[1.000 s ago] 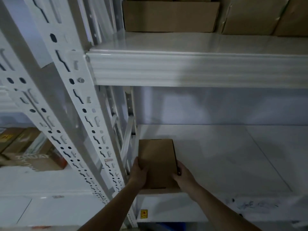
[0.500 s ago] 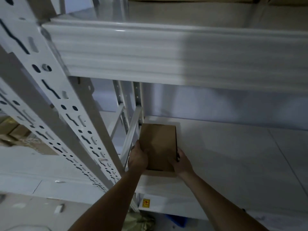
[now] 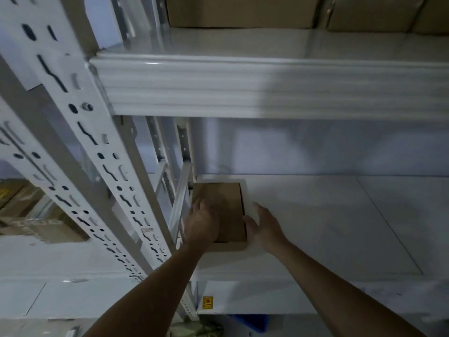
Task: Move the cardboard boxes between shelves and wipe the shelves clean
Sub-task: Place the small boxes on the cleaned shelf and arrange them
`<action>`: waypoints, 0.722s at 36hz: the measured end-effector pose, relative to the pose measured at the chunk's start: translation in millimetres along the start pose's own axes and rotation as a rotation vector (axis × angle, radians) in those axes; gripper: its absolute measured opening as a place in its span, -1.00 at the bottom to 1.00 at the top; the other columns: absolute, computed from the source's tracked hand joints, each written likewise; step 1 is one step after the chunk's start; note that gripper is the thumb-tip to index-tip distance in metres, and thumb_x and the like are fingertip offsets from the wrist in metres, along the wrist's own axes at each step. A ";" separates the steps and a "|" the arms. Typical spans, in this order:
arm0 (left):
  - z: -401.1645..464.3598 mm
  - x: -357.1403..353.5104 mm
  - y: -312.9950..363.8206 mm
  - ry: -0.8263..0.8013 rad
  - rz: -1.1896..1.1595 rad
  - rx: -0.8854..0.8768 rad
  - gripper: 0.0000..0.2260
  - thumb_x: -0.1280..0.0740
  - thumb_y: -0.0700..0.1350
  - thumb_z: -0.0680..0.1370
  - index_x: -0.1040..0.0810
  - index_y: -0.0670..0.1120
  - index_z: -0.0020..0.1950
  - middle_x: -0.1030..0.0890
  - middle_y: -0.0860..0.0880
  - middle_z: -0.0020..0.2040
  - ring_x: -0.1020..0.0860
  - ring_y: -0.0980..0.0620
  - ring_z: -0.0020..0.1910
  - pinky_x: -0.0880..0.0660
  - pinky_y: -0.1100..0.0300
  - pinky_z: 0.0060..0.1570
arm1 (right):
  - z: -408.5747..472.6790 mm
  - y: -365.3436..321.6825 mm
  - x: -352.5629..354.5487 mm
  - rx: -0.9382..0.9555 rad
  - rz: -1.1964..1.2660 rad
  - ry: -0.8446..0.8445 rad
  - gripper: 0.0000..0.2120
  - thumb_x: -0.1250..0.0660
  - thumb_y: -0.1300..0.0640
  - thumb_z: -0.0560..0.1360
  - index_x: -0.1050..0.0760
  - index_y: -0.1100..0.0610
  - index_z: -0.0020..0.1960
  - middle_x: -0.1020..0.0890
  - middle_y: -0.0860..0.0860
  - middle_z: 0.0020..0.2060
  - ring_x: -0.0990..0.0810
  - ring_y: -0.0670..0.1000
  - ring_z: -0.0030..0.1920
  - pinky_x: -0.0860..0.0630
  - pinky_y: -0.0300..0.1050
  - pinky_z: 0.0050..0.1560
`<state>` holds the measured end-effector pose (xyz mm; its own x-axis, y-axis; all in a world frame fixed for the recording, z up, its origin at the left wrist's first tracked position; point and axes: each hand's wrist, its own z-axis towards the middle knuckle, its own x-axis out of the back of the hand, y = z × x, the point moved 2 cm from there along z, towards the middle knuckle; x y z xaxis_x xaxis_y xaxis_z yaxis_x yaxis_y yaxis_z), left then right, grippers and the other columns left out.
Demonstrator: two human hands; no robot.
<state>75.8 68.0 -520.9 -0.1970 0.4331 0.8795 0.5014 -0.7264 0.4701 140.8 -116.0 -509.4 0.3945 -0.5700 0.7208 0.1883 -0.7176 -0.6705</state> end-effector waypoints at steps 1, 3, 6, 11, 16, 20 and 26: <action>-7.0 3.6 6.7 -0.031 0.032 -0.041 -0.44 -0.05 0.14 0.66 -0.26 -0.14 0.58 -0.36 -0.18 0.54 -0.33 -0.18 0.52 -0.29 -0.06 0.49 | -6.8 -0.3 9.9 0.030 -0.018 -0.003 -0.39 -0.24 -0.08 0.67 -0.18 0.14 0.62 -0.30 0.10 0.56 -0.29 0.10 0.54 -0.20 -0.14 0.45; -19.9 13.0 19.7 -0.084 0.067 -0.110 -0.45 -0.13 0.08 0.69 -0.20 -0.16 0.61 -0.29 -0.18 0.59 -0.29 -0.16 0.55 -0.26 -0.02 0.51 | -19.8 0.2 30.2 0.096 -0.105 -0.021 -0.38 -0.22 -0.10 0.67 -0.14 0.09 0.64 -0.24 0.04 0.60 -0.23 0.06 0.57 -0.17 -0.10 0.50; -40.9 28.1 35.5 -0.142 0.115 -0.160 -0.44 -0.17 0.09 0.69 -0.18 -0.14 0.63 -0.26 -0.14 0.61 -0.27 -0.14 0.56 -0.24 -0.02 0.53 | -37.7 2.2 57.6 0.209 -0.280 -0.064 -0.40 -0.21 -0.07 0.69 -0.12 0.07 0.64 -0.22 0.04 0.61 -0.21 0.04 0.57 -0.17 -0.11 0.50; -81.5 50.9 47.6 -0.179 0.180 -0.275 -0.46 -0.22 0.18 0.60 -0.36 -0.05 0.52 -0.47 -0.08 0.45 -0.49 -0.11 0.35 -0.45 0.00 0.34 | -76.9 -5.4 93.1 0.336 -0.434 -0.155 -0.38 -0.17 -0.12 0.69 -0.08 0.04 0.66 -0.15 -0.04 0.63 -0.15 0.00 0.59 -0.15 -0.10 0.54; -144.0 76.1 50.5 -0.087 0.238 -0.337 -0.48 -0.21 0.14 0.68 -0.27 -0.01 0.60 -0.37 -0.06 0.55 -0.40 -0.12 0.46 -0.34 0.06 0.43 | -117.0 -18.3 108.0 0.454 -0.535 -0.239 -0.37 -0.13 -0.15 0.69 -0.03 0.03 0.67 -0.13 -0.02 0.64 -0.14 0.02 0.60 -0.18 -0.06 0.54; -197.3 94.7 39.7 -0.054 0.237 -0.278 -0.41 -0.14 0.23 0.66 -0.21 0.02 0.63 -0.29 -0.04 0.61 -0.32 -0.09 0.54 -0.28 0.00 0.50 | -149.7 -34.8 103.0 0.544 -0.526 -0.301 -0.37 -0.12 -0.15 0.70 -0.01 -0.01 0.67 -0.10 -0.05 0.64 -0.12 0.00 0.61 -0.13 -0.10 0.54; -268.1 136.5 6.1 0.009 0.275 -0.199 -0.41 -0.14 0.23 0.67 -0.23 -0.02 0.63 -0.27 -0.03 0.62 -0.30 -0.07 0.56 -0.26 0.03 0.52 | -185.8 -73.2 69.4 0.681 -0.534 -0.370 -0.36 -0.13 -0.21 0.67 -0.06 -0.02 0.66 -0.16 -0.07 0.63 -0.22 0.00 0.57 -0.21 -0.08 0.54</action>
<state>-173.9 -20.3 -378.1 -0.0852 0.2026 0.9755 0.3627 -0.9056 0.2198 -12.8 -177.4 -377.6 0.3430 0.0148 0.9392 0.8660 -0.3924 -0.3100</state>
